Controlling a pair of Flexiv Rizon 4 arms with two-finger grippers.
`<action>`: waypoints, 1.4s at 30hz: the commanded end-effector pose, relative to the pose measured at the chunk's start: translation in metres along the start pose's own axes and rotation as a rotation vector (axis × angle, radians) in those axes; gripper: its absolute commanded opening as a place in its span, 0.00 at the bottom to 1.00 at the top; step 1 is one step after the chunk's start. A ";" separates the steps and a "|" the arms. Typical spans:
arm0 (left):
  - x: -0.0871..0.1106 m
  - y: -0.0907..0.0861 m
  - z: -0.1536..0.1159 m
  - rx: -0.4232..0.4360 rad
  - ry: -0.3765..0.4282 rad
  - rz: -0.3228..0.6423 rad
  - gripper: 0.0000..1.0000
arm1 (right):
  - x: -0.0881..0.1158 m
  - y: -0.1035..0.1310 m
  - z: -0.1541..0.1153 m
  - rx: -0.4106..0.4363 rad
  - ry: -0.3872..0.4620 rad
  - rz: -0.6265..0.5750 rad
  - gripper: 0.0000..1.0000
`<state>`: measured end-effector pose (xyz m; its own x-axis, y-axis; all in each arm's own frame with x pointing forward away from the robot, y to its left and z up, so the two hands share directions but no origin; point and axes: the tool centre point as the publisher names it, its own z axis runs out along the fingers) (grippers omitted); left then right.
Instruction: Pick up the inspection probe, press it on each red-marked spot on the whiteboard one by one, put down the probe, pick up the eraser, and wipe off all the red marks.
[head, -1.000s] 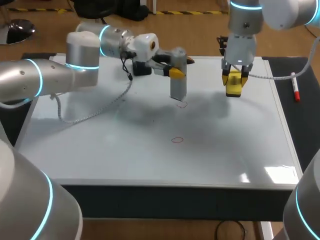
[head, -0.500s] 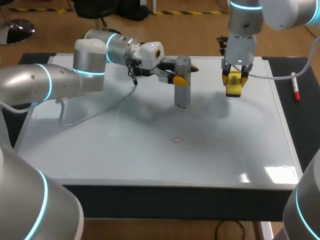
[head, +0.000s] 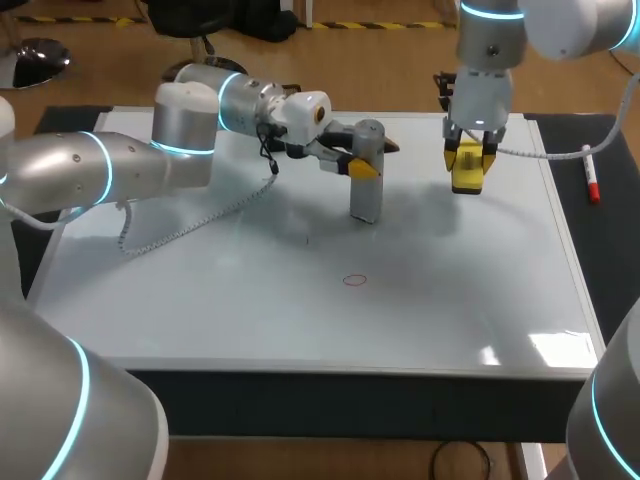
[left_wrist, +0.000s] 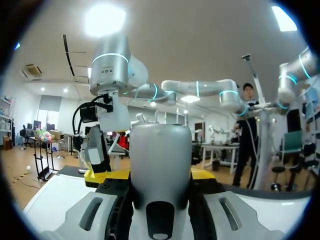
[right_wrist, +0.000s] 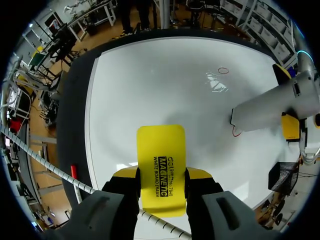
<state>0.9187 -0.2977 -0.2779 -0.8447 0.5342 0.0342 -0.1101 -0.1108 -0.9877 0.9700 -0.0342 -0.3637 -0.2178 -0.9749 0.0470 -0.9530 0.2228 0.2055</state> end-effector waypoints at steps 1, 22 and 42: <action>-0.005 0.003 -0.002 0.007 0.013 -0.002 0.00 | 0.001 0.000 -0.001 0.003 0.003 -0.002 0.00; -0.004 0.011 0.000 -0.016 0.037 -0.024 0.00 | 0.001 0.000 -0.001 0.003 0.003 -0.002 0.00; -0.002 0.004 0.003 -0.013 0.039 -0.016 0.00 | 0.001 0.000 -0.001 0.003 0.003 -0.002 0.00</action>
<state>0.9193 -0.3027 -0.2838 -0.8204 0.5698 0.0473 -0.1188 -0.0890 -0.9889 0.9699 -0.0342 -0.3637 -0.2178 -0.9749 0.0470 -0.9530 0.2228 0.2055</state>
